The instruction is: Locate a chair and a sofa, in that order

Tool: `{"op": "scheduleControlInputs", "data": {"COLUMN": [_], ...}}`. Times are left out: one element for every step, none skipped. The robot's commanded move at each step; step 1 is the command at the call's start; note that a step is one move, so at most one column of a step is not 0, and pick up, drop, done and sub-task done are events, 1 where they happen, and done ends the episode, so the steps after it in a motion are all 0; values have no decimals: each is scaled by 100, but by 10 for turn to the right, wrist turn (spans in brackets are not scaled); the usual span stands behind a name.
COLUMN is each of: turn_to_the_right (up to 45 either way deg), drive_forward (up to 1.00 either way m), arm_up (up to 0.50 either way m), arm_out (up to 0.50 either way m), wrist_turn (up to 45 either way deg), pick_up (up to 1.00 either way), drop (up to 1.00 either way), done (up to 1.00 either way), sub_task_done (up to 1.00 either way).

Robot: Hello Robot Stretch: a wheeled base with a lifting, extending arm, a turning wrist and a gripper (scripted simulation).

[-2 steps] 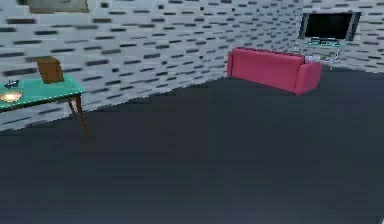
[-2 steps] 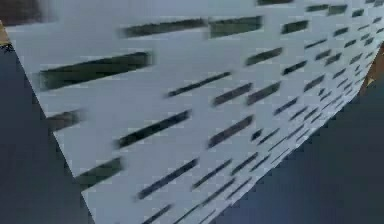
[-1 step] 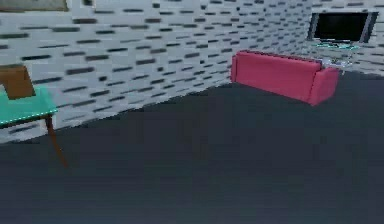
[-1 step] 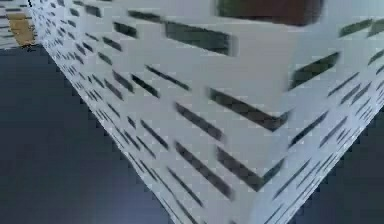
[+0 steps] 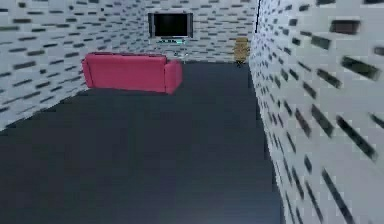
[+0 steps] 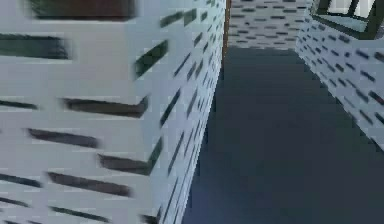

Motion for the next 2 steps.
{"op": "scheduleControlInputs", "data": {"turn_to_the_right": [0,0], "drive_forward": [100,100], "arm_up": [0,0], "arm_out": [0,0], "wrist_turn": [0,0], "pick_up": [0,0], "drop": [0,0], "done": [0,0], "sub_task_done": [0,0]}}
